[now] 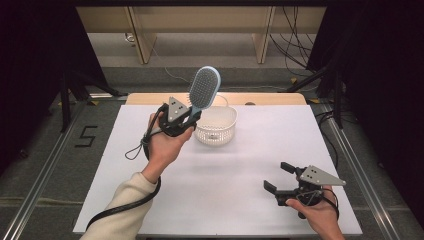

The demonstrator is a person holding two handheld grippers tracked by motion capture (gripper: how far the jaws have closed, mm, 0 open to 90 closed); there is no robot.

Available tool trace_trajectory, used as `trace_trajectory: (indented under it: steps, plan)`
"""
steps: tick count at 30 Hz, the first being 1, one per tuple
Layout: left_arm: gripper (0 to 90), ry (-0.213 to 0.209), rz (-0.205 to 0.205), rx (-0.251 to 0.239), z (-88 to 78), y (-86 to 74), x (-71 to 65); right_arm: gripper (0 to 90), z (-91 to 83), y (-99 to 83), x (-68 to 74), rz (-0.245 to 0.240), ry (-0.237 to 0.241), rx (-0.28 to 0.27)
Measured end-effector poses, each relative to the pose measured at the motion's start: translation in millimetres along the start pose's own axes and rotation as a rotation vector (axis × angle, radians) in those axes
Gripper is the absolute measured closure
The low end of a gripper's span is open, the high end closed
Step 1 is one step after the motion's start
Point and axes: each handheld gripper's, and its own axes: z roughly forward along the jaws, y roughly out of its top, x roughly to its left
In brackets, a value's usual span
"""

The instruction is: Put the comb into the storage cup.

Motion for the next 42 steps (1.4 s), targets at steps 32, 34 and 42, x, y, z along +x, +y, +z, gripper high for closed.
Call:
trace_trajectory:
  steps: [32,34,42]
  plan:
    - [69.9,-0.009,0.003,-0.019,6.5,9.3,-1.4,8.8,0.1,-0.2,-0.4,0.002,0.002,-0.003]
    - [69.9,-0.011,-0.005,-0.014,6.5,9.7,-1.7,8.8,0.0,-0.2,-0.1,0.000,0.001,0.000]
    - [70.0,-0.011,-0.001,-0.026,10.5,10.8,-1.3,8.7,0.1,-0.3,-0.3,0.001,0.001,-0.002]
